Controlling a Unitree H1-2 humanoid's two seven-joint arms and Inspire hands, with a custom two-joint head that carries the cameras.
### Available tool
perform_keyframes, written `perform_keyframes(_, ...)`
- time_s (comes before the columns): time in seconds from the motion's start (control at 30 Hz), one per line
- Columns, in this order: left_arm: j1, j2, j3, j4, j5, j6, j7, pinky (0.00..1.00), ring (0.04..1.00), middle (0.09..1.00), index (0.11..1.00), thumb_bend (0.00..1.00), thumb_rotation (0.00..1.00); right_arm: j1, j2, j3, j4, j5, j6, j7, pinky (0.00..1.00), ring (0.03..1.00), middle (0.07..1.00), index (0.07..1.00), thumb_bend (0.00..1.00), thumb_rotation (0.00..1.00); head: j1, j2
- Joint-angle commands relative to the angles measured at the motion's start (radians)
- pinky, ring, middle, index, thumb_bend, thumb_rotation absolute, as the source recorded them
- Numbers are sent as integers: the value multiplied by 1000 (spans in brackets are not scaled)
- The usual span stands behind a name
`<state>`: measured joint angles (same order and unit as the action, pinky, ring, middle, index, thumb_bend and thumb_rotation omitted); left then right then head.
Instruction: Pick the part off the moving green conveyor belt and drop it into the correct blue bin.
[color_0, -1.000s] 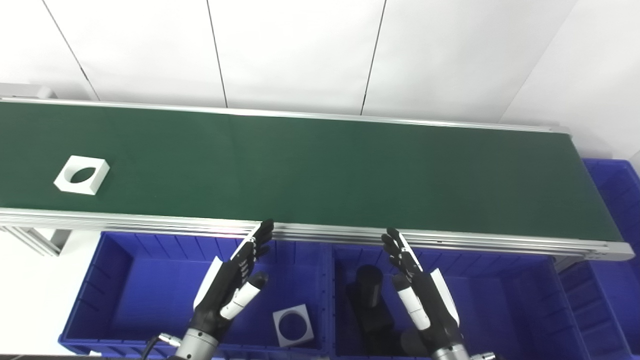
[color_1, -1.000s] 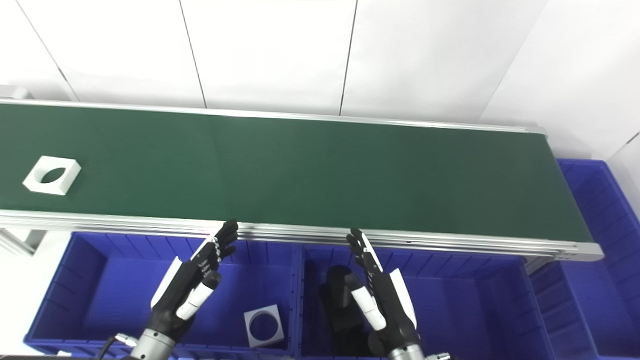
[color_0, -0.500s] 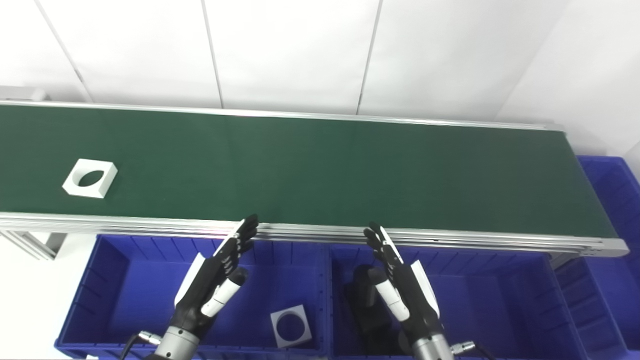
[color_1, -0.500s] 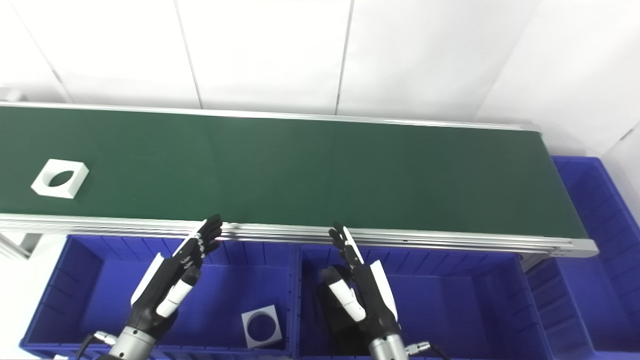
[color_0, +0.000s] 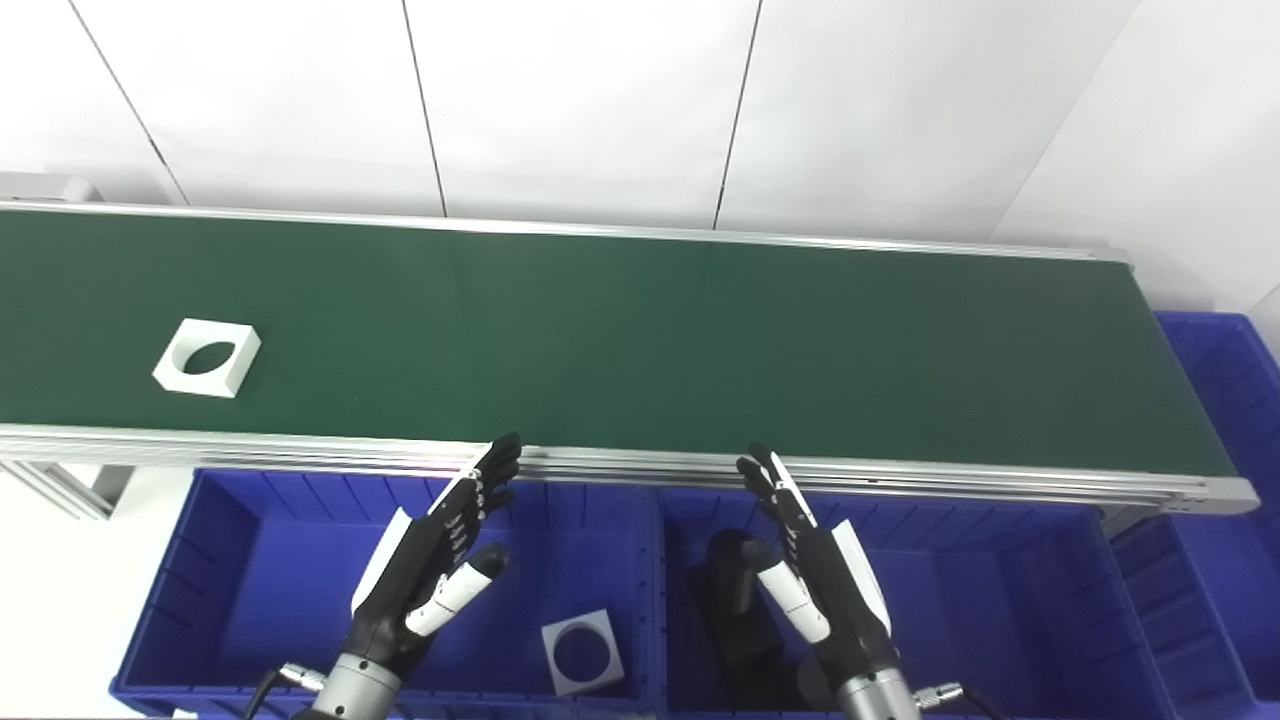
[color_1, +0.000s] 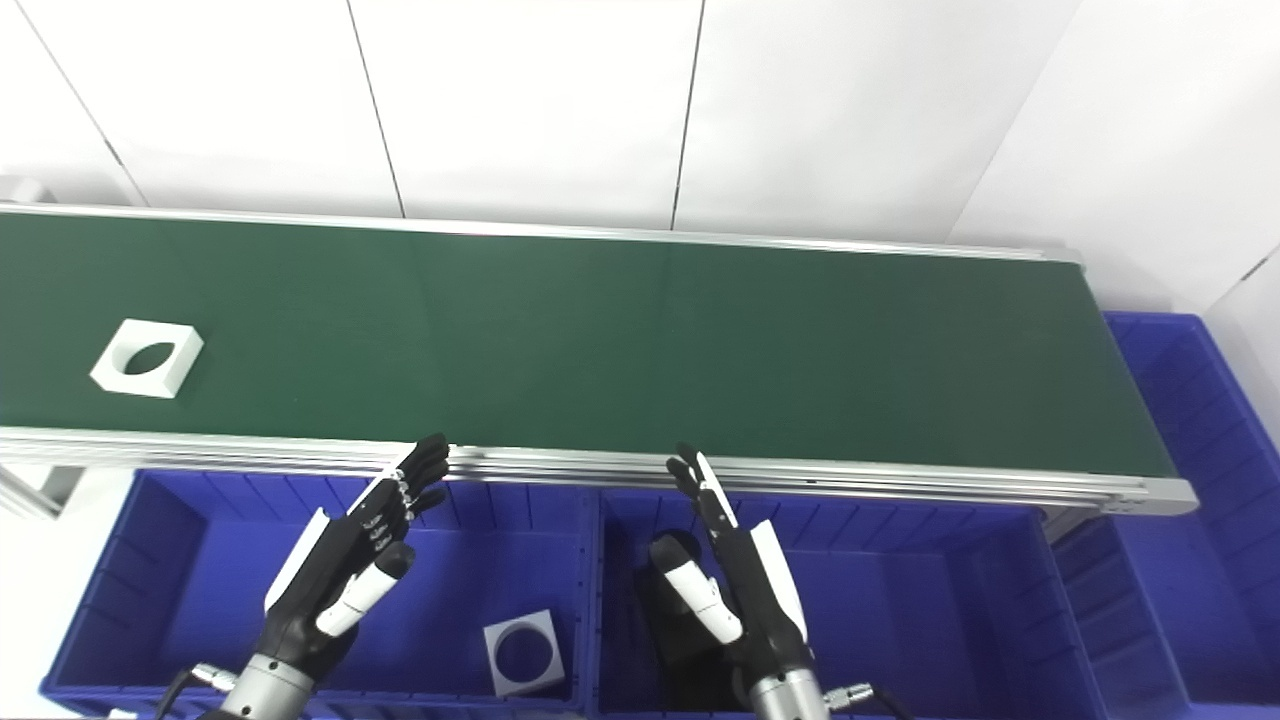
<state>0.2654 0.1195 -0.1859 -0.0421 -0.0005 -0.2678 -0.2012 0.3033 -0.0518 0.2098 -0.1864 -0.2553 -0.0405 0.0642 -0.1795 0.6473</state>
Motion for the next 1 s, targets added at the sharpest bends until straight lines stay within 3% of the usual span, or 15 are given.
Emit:
perform_keyframes(0.0, -10, -15, -10, -5, 26, -45, 7, 912, 949, 956, 935, 770, 774, 5, -15, -9, -35, 17, -17, 6, 962, 958, 942, 993, 785, 969, 47, -11)
perform_keyframes(0.2, -14, -43, -23, 14, 83, -58, 26, 872, 934, 949, 922, 803, 695, 11, -52, -28, -34, 38, -16, 15, 963, 965, 951, 1000, 742, 946, 135, -34)
perform_keyframes(0.53, -15, -98, -35, 1, 136, -65, 67, 826, 905, 933, 919, 839, 657, 0, -104, -49, -6, 67, -38, 35, 962, 971, 964, 1000, 676, 965, 290, -57)
perform_keyframes(0.73, -12, -93, -26, -116, 134, -17, 66, 835, 919, 942, 920, 821, 628, -13, -112, -58, 23, 94, -59, 42, 963, 966, 969, 1000, 669, 975, 359, -68)
perform_keyframes(0.97, -65, -73, 10, -306, 141, 93, 51, 876, 938, 959, 923, 765, 595, -27, -109, -58, 45, 108, -75, 46, 991, 982, 977, 1000, 661, 998, 362, -73)
